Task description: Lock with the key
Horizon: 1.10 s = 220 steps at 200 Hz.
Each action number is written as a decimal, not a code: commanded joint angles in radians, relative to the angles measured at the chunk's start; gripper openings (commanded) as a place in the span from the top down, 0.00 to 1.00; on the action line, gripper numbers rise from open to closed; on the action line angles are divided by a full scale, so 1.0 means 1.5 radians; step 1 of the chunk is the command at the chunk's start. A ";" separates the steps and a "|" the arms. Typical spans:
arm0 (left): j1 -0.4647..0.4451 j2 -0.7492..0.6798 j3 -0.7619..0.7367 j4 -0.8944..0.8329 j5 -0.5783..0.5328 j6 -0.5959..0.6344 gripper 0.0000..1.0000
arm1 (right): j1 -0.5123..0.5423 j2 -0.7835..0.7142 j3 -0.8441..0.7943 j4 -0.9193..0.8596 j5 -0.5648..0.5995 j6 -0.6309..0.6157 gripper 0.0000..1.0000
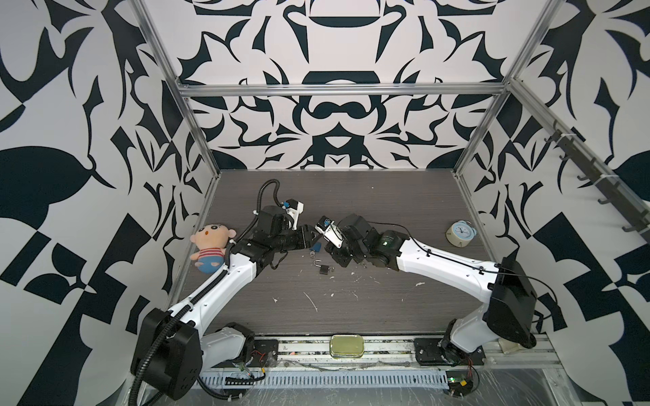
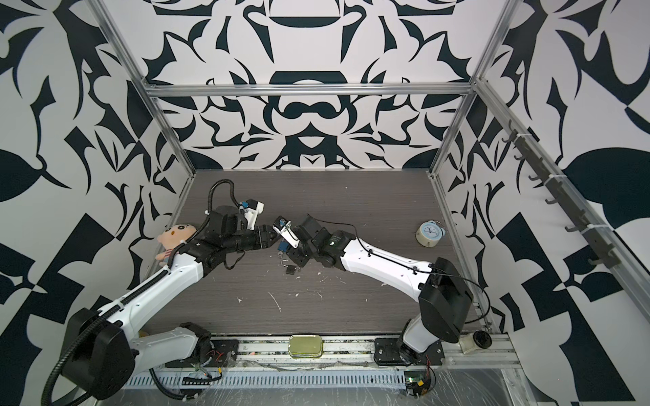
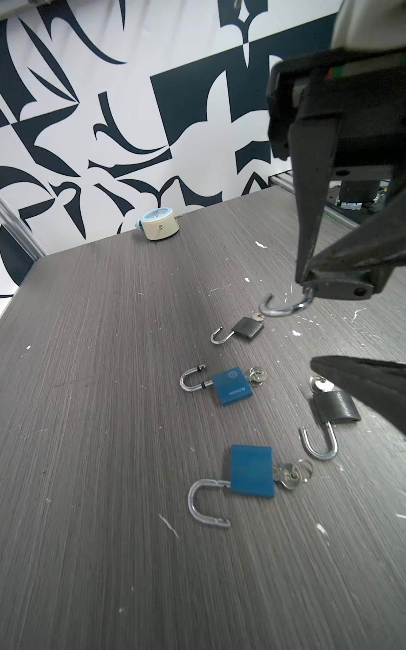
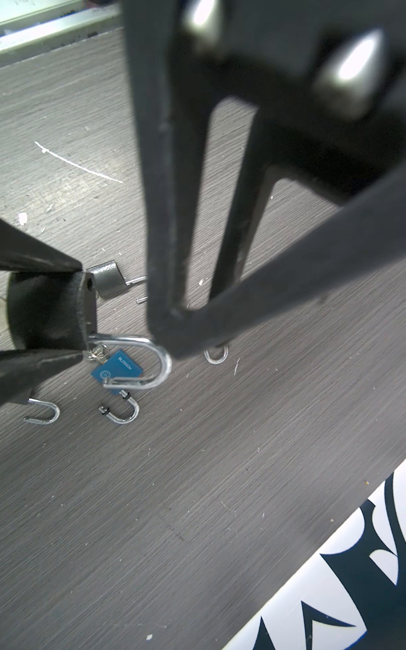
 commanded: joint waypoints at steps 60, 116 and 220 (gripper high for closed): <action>-0.026 0.037 0.006 0.063 0.008 -0.018 0.60 | 0.012 -0.029 0.011 0.034 -0.004 0.016 1.00; -0.028 0.041 0.011 0.075 0.011 -0.022 0.65 | 0.013 -0.031 0.015 0.032 -0.004 0.015 1.00; -0.029 0.071 0.010 0.079 0.018 -0.021 0.71 | 0.016 -0.037 0.015 0.036 0.002 0.014 1.00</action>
